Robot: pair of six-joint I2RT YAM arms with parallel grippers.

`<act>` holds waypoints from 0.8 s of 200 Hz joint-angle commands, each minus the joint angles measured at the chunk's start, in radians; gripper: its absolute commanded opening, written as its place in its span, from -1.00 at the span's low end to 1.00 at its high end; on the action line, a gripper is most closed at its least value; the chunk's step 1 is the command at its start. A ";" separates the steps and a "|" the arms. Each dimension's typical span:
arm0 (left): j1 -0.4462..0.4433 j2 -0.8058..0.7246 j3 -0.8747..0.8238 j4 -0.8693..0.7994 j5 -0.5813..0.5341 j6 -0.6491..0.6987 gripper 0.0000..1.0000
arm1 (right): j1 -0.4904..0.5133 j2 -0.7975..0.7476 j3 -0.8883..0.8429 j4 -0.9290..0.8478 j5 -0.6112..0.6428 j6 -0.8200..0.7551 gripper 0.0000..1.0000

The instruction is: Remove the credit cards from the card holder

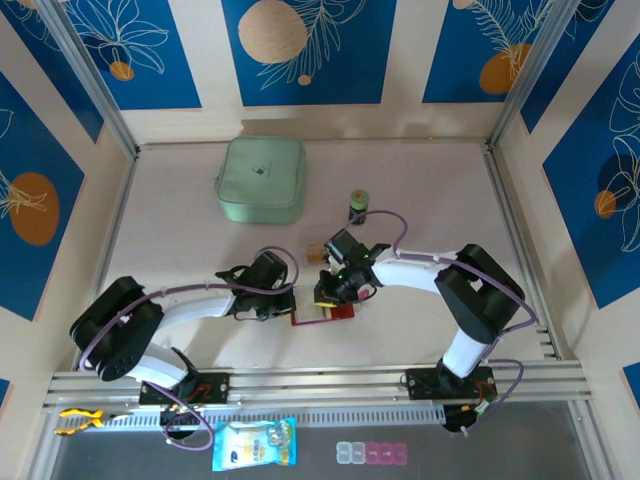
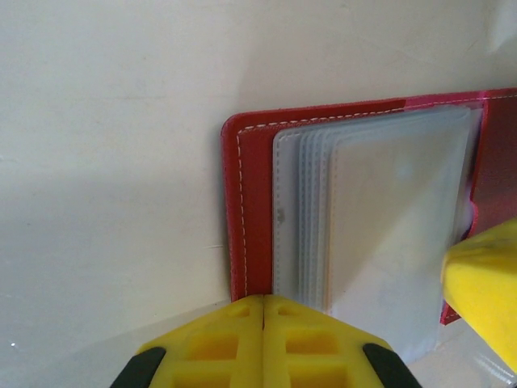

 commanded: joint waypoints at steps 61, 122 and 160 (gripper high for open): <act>0.011 0.009 -0.009 -0.050 -0.009 0.031 -1.00 | -0.003 0.012 0.017 -0.062 0.025 -0.007 -0.69; 0.012 -0.024 0.015 -0.063 -0.007 0.034 -1.00 | -0.021 0.013 -0.004 -0.045 0.011 -0.007 -0.69; 0.012 -0.058 0.048 -0.093 -0.017 0.035 -1.00 | -0.026 0.007 -0.013 -0.039 0.009 -0.007 -0.70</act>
